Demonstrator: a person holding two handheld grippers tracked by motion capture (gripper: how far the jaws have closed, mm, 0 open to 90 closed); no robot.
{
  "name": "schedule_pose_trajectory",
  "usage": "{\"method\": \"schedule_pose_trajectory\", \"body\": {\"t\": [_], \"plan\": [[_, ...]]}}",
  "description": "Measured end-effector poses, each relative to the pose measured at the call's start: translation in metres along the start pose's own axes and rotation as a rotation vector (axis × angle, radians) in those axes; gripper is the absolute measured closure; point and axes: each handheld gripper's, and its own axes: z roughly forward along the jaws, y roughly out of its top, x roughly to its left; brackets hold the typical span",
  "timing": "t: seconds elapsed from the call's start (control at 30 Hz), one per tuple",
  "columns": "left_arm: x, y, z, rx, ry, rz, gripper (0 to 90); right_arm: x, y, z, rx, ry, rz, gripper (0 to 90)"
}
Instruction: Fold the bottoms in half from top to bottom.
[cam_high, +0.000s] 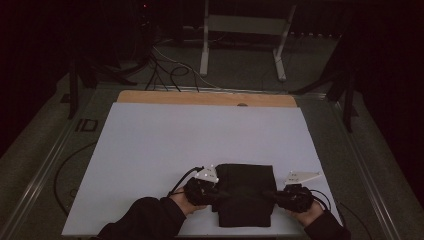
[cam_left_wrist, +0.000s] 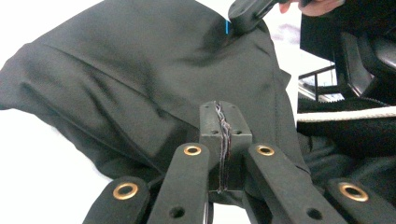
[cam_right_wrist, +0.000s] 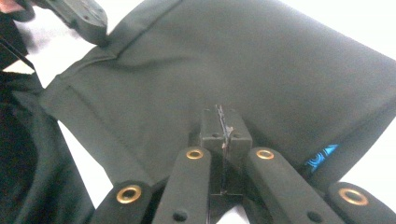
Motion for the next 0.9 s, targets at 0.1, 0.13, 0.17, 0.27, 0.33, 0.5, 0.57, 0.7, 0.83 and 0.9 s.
{"method": "schedule_pose_trajectory", "body": {"t": [0.1,0.13,0.17,0.27,0.33,0.5,0.57,0.7,0.83,0.9], "plan": [[0.0,-0.001,0.001,-0.002,-0.008,0.001,87.5,0.002,-0.003,-0.002,0.007,-0.015,0.001,89.8],[-0.002,-0.001,0.002,-0.004,-0.006,0.02,87.2,0.004,-0.006,-0.002,0.031,-0.001,-0.024,89.8],[-0.002,-0.001,0.002,-0.004,-0.006,0.02,86.4,0.006,-0.007,-0.002,0.047,-0.011,-0.029,89.8],[-0.005,0.0,0.001,-0.01,-0.014,0.027,86.4,0.008,-0.008,-0.002,0.042,0.013,-0.018,89.8],[-0.005,0.001,0.001,-0.018,-0.017,0.031,84.6,0.01,-0.008,-0.001,0.052,0.031,-0.02,89.8],[-0.006,0.0,0.0,-0.039,-0.024,0.04,79.1,0.012,-0.008,-0.001,0.051,0.036,-0.022,86.1],[-0.008,0.0,-0.001,-0.057,-0.011,0.052,66.6,0.01,-0.007,-0.008,0.009,0.026,0.005,75.0],[-0.009,0.002,-0.001,-0.074,0.004,0.063,35.0,0.009,-0.012,-0.017,-0.002,0.004,0.02,55.7],[-0.011,0.001,-0.003,-0.087,0.009,0.101,13.6,0.008,-0.018,-0.023,0.017,-0.008,0.042,49.3],[-0.011,0.001,-0.005,-0.106,0.023,0.103,11.5,0.008,-0.022,-0.025,0.044,-0.017,0.042,49.1]]}}
